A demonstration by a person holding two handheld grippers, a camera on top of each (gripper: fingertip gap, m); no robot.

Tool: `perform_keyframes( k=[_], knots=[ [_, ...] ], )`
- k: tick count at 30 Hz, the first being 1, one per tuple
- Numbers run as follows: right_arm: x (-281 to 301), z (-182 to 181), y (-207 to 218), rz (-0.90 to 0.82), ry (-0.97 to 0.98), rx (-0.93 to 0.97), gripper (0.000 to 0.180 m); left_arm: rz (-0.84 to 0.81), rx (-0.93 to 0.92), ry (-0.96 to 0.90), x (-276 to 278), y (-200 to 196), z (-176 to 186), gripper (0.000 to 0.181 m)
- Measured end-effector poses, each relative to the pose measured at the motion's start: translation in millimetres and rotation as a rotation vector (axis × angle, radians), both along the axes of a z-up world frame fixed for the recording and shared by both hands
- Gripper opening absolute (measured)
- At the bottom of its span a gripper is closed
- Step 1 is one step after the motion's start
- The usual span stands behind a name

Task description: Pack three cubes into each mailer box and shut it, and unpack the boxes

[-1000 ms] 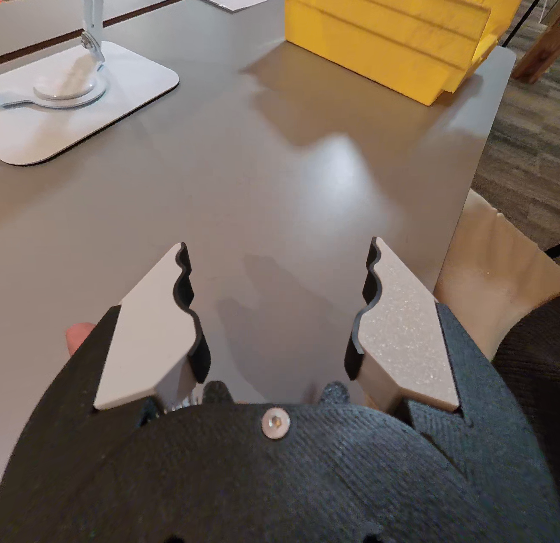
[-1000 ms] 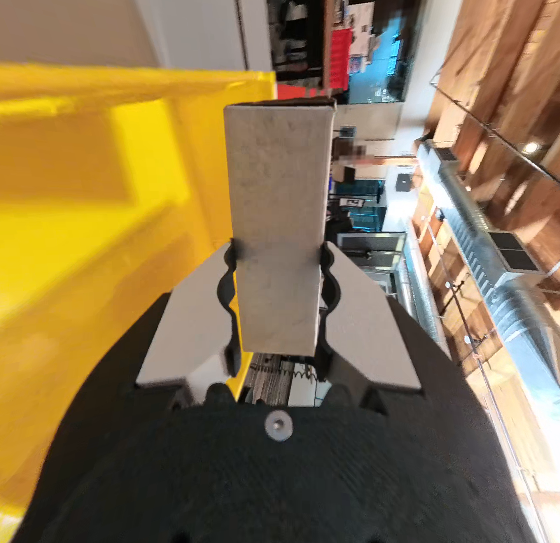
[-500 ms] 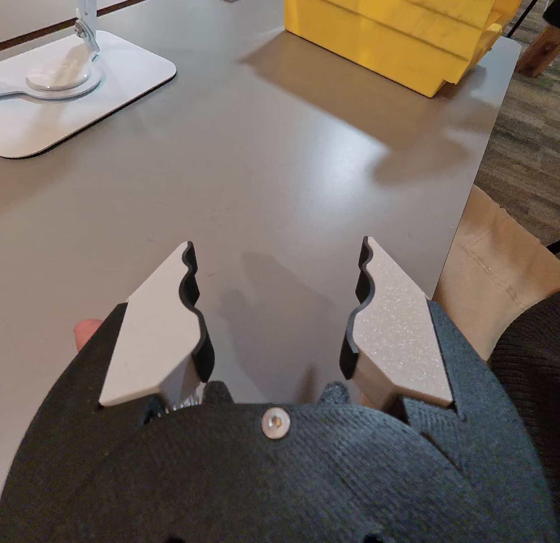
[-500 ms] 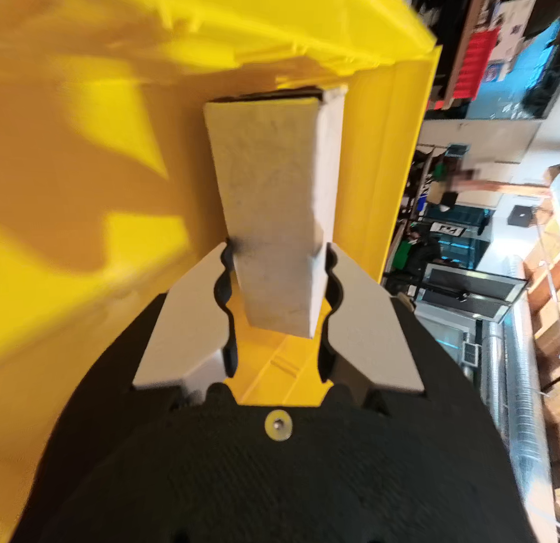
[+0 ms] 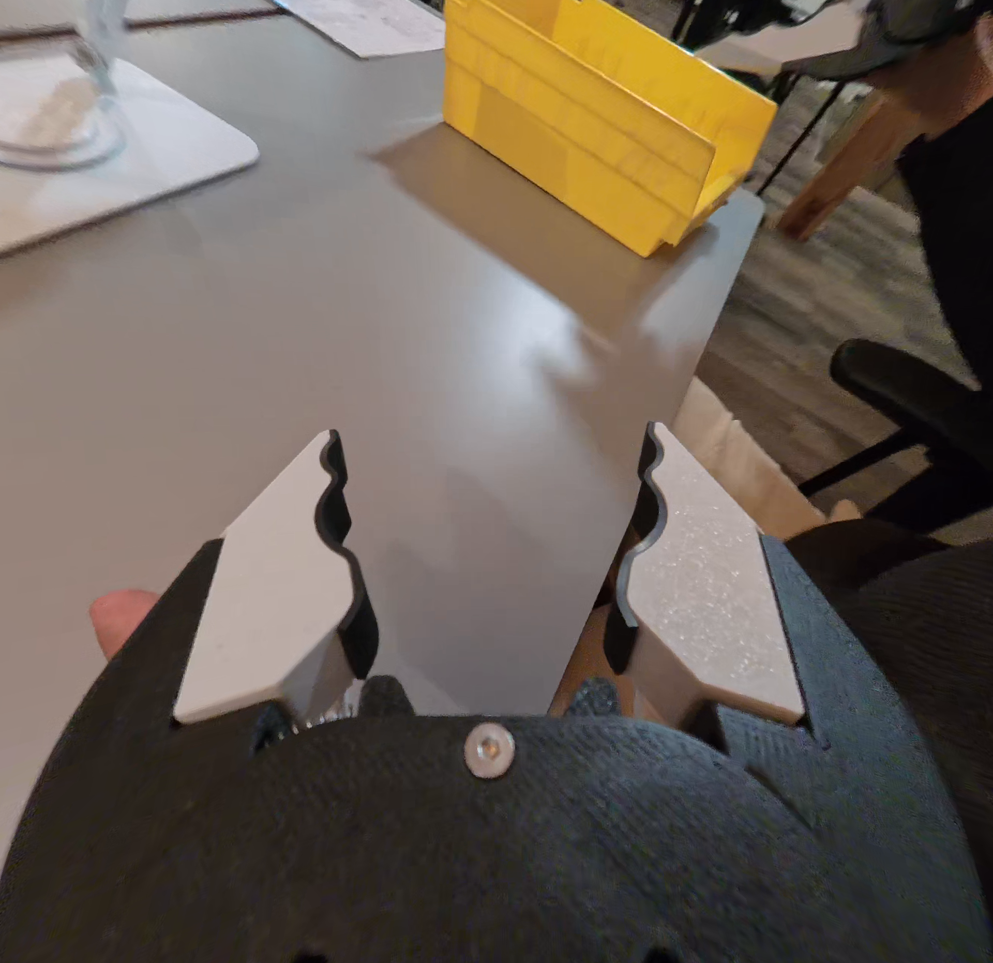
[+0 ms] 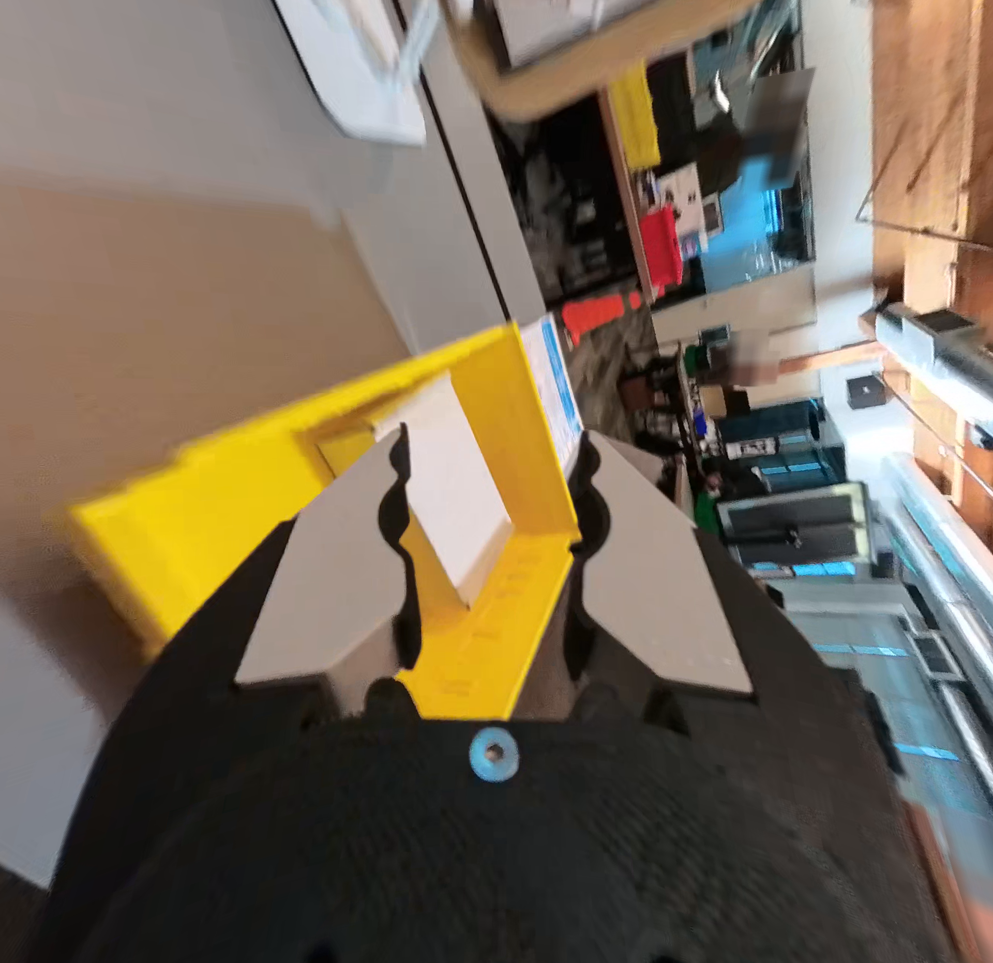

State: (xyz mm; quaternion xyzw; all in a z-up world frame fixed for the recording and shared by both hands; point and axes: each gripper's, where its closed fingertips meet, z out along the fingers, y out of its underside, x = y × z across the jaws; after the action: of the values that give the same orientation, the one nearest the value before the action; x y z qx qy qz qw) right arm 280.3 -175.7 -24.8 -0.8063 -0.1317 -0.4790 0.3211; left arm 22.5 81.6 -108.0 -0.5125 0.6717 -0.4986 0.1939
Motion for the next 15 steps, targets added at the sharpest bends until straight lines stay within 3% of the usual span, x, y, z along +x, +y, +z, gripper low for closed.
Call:
perform_keyframes(
  k=[4, 9, 12, 15],
  knots=[
    [-86.3, 17.3, 56.4, 0.212, 0.210, 0.105, 0.063, 0.172, 0.223, -0.095, -33.7, 55.7, 44.0, 0.112],
    [-200.5, 13.0, 128.0, 0.531, 0.394, 0.081, 0.063, 0.458, 0.455, -0.115, -106.4, 182.8, 89.3, 0.111],
    [-234.0, -12.3, 161.0, 0.611, 0.475, -0.009, 0.064, 0.557, 0.668, -0.013, -142.7, 265.7, 85.1, 0.116],
    [-242.1, -44.3, 186.6, 0.605, 0.513, -0.107, 0.067, 0.488, 0.734, 0.306, -168.2, 316.8, 42.5, 0.123]
  ],
)
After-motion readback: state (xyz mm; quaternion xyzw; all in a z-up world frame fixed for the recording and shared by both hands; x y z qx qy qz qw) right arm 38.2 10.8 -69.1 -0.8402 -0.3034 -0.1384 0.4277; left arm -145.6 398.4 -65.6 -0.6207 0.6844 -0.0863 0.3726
